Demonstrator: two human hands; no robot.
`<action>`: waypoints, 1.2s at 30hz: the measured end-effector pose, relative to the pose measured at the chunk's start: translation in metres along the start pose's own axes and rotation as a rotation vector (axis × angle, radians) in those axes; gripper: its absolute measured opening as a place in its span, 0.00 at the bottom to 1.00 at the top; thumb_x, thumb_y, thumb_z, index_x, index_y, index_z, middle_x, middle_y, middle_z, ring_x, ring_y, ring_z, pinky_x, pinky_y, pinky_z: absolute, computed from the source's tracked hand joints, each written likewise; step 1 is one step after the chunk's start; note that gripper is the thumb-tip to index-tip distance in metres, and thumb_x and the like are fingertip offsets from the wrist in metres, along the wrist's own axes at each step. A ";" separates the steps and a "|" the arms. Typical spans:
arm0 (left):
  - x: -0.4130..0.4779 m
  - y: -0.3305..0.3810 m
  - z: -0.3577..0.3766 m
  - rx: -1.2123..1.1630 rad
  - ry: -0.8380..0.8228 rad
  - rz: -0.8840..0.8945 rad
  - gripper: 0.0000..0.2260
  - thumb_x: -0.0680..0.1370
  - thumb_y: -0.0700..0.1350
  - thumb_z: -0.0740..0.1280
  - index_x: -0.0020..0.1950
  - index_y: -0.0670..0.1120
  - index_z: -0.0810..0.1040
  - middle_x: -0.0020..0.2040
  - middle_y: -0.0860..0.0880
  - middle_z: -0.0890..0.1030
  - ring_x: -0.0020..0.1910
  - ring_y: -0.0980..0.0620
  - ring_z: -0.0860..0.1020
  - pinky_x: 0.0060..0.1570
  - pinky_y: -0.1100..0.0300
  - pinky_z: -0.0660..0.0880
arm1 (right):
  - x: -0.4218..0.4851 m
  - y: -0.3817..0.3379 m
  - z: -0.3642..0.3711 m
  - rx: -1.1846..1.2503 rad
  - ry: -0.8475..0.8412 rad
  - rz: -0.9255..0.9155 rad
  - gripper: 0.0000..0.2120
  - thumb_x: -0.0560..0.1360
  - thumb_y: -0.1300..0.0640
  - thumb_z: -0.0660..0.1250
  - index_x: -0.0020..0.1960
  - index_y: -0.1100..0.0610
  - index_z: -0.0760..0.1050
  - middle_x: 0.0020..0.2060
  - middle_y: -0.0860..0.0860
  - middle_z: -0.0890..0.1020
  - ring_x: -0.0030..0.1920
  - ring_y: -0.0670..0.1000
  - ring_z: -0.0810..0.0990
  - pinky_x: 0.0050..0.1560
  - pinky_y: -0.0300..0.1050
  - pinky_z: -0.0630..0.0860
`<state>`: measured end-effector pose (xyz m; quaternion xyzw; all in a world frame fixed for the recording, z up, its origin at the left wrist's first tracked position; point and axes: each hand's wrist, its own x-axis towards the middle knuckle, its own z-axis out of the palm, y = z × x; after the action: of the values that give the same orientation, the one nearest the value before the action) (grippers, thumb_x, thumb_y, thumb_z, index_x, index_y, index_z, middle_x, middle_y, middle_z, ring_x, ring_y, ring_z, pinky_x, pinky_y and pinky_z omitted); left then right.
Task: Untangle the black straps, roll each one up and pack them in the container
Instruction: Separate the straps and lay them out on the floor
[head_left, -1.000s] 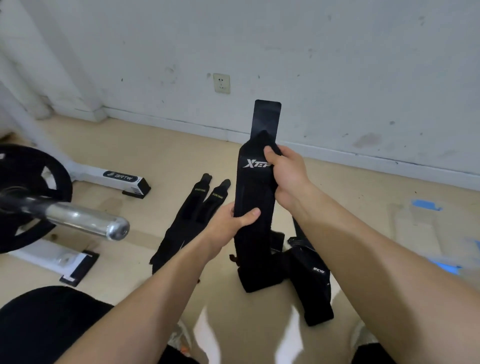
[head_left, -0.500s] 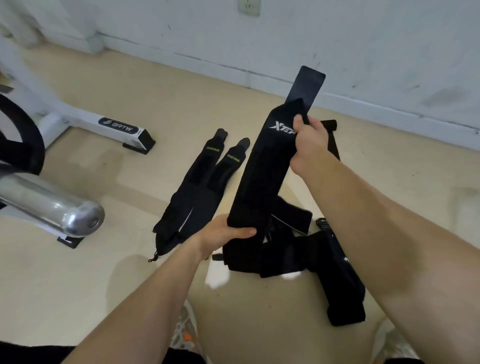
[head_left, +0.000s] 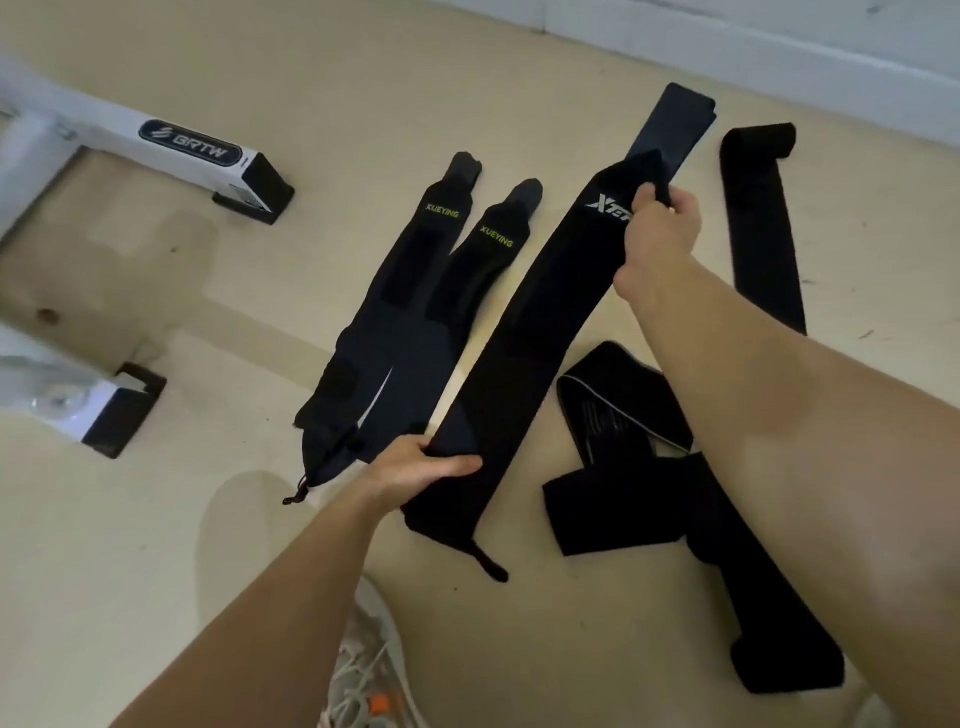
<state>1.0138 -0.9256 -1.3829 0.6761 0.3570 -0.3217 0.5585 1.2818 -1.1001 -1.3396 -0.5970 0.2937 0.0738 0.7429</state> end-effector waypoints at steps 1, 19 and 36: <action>0.004 -0.002 -0.002 -0.030 0.007 0.005 0.14 0.73 0.50 0.79 0.56 0.46 0.86 0.49 0.49 0.88 0.50 0.50 0.87 0.54 0.57 0.81 | 0.008 0.003 0.003 0.003 0.016 -0.011 0.08 0.82 0.55 0.64 0.61 0.49 0.73 0.54 0.51 0.81 0.54 0.53 0.81 0.60 0.56 0.81; 0.014 -0.009 0.011 0.501 0.042 0.174 0.38 0.74 0.44 0.76 0.74 0.65 0.57 0.61 0.54 0.80 0.59 0.48 0.80 0.61 0.45 0.79 | -0.104 0.124 -0.052 -1.469 -0.594 -0.715 0.34 0.79 0.55 0.64 0.82 0.52 0.56 0.81 0.56 0.50 0.79 0.60 0.56 0.74 0.56 0.65; 0.020 -0.039 0.029 1.119 0.598 0.376 0.22 0.78 0.47 0.67 0.72 0.54 0.68 0.68 0.48 0.70 0.58 0.48 0.75 0.48 0.58 0.76 | -0.080 0.123 -0.016 -1.629 -0.432 -0.871 0.28 0.76 0.51 0.65 0.74 0.56 0.67 0.74 0.58 0.65 0.72 0.61 0.65 0.68 0.56 0.68</action>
<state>0.9908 -0.9473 -1.4245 0.9753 0.1513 -0.1540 0.0462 1.1542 -1.0622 -1.4036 -0.9622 -0.2405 0.0814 0.0985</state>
